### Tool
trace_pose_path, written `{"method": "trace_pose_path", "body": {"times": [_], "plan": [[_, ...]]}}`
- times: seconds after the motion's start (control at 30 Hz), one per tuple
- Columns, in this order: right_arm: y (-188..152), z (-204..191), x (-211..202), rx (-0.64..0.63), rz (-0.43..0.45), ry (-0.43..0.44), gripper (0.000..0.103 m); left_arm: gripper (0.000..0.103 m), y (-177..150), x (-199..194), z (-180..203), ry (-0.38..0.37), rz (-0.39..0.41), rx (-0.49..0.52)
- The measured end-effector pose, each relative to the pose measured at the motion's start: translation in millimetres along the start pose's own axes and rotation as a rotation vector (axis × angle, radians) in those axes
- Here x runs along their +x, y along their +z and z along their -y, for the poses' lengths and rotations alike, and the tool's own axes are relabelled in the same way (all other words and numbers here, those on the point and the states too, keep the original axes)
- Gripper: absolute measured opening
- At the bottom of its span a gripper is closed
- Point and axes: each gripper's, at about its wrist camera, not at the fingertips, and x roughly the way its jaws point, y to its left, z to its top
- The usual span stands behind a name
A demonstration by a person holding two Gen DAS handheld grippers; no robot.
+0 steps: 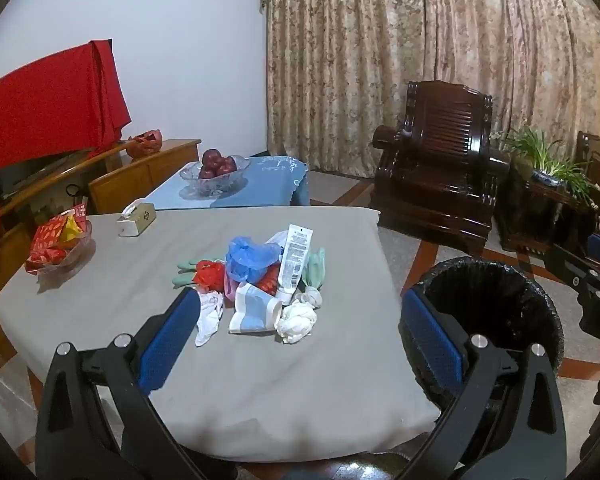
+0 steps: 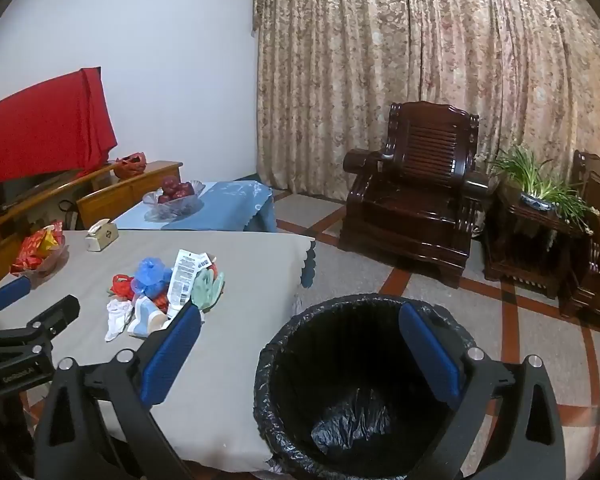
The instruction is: Collect trash
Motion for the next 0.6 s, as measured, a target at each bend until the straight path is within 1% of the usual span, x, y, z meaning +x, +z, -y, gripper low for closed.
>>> {"method": "trace_pose_path", "body": {"times": [0.6], "plan": [[0.8,0.0,2.7,0.0,-0.012,-0.001,0.097,0.098,0.1,0.9,-0.3,-0.001,-0.013,-0.001]]}}
